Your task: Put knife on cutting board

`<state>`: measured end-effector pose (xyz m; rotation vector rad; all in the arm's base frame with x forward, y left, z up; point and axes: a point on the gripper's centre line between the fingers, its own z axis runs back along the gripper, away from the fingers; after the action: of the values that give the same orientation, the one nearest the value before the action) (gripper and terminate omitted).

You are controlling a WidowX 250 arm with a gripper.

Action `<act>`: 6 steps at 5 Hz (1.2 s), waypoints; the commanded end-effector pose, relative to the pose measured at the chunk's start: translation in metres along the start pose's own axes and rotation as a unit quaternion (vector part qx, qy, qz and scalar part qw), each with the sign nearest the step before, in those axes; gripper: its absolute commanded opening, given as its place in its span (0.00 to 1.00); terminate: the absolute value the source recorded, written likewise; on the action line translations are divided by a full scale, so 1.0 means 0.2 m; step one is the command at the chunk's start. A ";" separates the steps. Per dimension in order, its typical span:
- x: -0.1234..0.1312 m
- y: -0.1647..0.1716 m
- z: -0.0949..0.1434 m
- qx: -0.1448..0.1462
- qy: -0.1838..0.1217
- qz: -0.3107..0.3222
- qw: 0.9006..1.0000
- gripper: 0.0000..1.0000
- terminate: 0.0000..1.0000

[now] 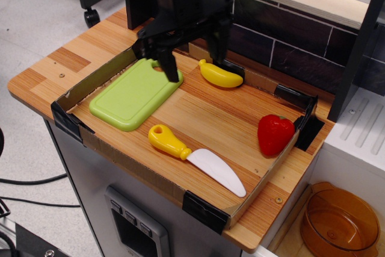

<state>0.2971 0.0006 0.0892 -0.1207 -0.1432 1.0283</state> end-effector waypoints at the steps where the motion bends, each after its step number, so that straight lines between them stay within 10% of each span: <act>1: -0.06 0.07 0.00 -0.002 -0.013 0.128 0.992 1.00 0.00; 3: -0.06 0.26 -0.12 0.028 -0.003 0.222 0.975 1.00 0.00; 6: -0.06 0.31 -0.27 0.029 -0.020 0.200 0.979 1.00 0.00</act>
<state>0.2429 0.0267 0.0194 -0.0621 -0.1038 1.4359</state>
